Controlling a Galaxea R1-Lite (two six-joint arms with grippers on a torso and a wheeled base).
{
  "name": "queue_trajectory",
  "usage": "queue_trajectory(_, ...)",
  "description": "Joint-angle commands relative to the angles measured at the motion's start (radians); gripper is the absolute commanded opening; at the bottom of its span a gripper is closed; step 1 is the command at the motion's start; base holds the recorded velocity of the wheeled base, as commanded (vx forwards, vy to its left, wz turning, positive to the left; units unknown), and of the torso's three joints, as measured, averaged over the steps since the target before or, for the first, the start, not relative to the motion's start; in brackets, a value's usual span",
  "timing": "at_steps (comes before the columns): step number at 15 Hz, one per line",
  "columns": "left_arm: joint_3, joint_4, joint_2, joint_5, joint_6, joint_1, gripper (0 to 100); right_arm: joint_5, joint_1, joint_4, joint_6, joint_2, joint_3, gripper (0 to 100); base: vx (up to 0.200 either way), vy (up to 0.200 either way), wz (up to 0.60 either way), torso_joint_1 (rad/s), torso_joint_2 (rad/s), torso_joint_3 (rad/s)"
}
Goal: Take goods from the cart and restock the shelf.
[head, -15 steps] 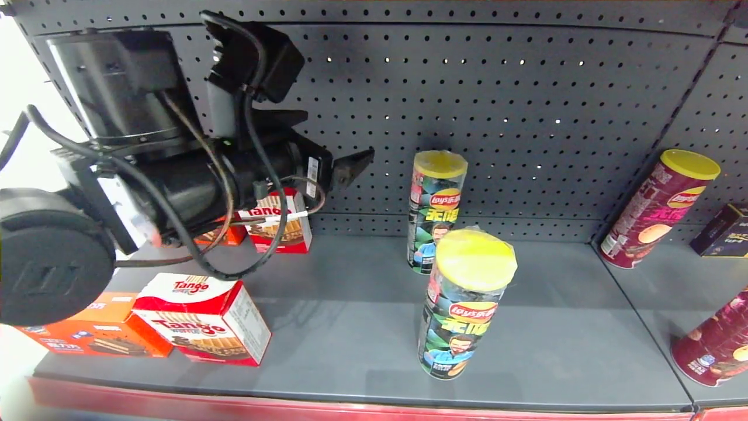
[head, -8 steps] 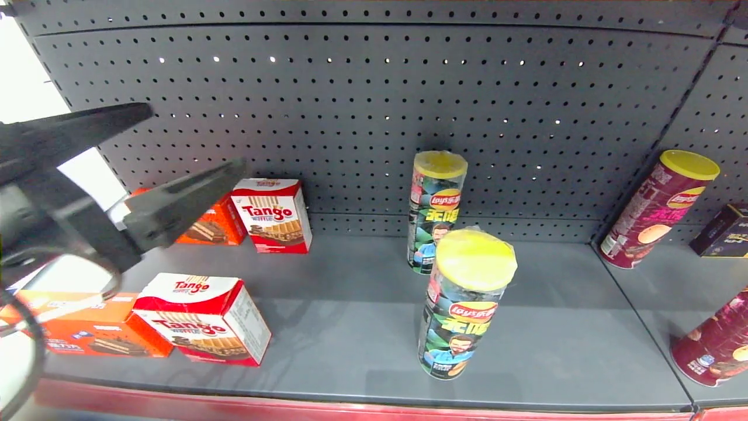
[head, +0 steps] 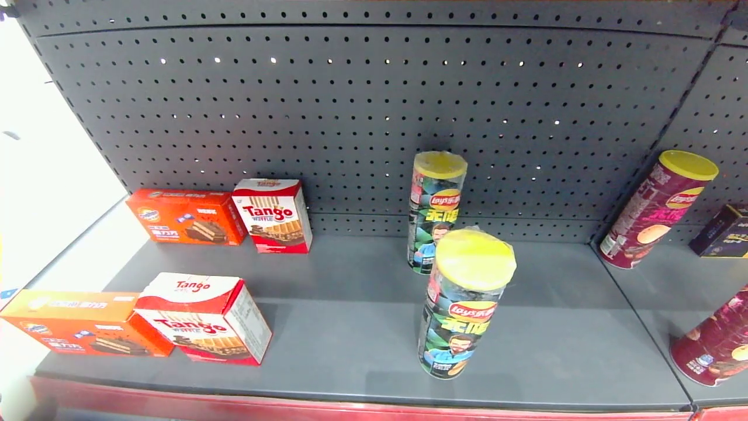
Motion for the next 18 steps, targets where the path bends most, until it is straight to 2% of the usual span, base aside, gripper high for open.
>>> queue_trajectory(1, 0.094, 0.242, -0.309, -0.033, -0.031, 0.012, 100, -0.001, -0.001, 0.000, 0.000, 0.002, 0.000, 100, 0.000, 0.000, 0.00, 0.000, 0.00, 0.000)
queue_trajectory(4, 0.094, 0.374, -0.347, -0.034, -0.032, 0.029, 100, -0.001, 0.000, 0.000, 0.000, 0.002, 0.000, 100, 0.000, 0.000, 0.00, 0.000, 0.00, 0.000)
queue_trajectory(6, 0.094, 0.383, -0.363, -0.034, -0.065, 0.033, 100, -0.001, 0.000, 0.000, 0.000, 0.002, 0.000, 100, 0.000, 0.000, 0.00, 0.000, 0.00, 0.000)
queue_trajectory(8, 0.094, 0.383, -0.363, -0.036, -0.066, 0.033, 100, -0.001, 0.000, 0.000, 0.000, 0.002, 0.000, 100, 0.000, 0.000, 0.00, 0.000, 0.00, 0.000)
queue_trajectory(9, 0.094, 0.382, -0.363, -0.033, -0.055, 0.033, 100, -0.001, 0.000, 0.000, 0.000, 0.002, 0.000, 100, 0.000, 0.000, 0.00, 0.000, 0.00, 0.000)
queue_trajectory(10, 0.094, 0.382, -0.363, -0.034, -0.063, 0.033, 100, -0.001, 0.000, -0.001, 0.000, 0.002, 0.000, 100, 0.000, 0.000, 0.00, 0.000, 0.00, 0.000)
queue_trajectory(11, 0.094, 0.383, -0.363, -0.056, -0.085, 0.035, 100, -0.001, 0.000, 0.000, 0.000, 0.002, 0.000, 100, 0.000, 0.000, 0.00, 0.000, 0.00, 0.000)
queue_trajectory(12, 0.094, 0.382, -0.363, -0.051, -0.077, 0.033, 100, -0.001, 0.000, 0.000, 0.000, 0.002, 0.000, 100, 0.000, 0.000, 0.00, 0.000, 0.00, 0.000)
queue_trajectory(13, 0.094, 0.379, -0.363, 0.093, -0.105, 0.035, 100, -0.001, 0.000, 0.000, -0.002, 0.002, 0.000, 100, 0.000, 0.000, 0.00, 0.000, 0.00, 0.000)
queue_trajectory(14, 0.094, 0.406, -0.363, 0.202, -0.108, 0.036, 100, -0.001, 0.000, 0.000, 0.000, 0.002, 0.000, 100, 0.000, 0.000, 0.00, 0.000, 0.00, 0.000)
queue_trajectory(15, 0.092, 0.454, -0.363, 0.257, -0.114, 0.035, 100, -0.001, 0.000, 0.000, 0.000, 0.002, 0.000, 100, 0.000, 0.000, 0.00, 0.000, 0.00, 0.000)
queue_trajectory(17, 0.084, 0.463, -0.363, 0.125, -0.106, 0.035, 100, -0.001, 0.000, 0.000, 0.000, 0.002, 0.000, 100, 0.000, 0.000, 0.00, 0.000, 0.00, 0.000)
queue_trajectory(18, 0.084, 0.465, -0.363, 0.096, -0.091, 0.033, 100, -0.001, 0.000, 0.000, 0.000, 0.002, 0.000, 100, 0.000, 0.000, 0.00, 0.000, 0.00, 0.000)
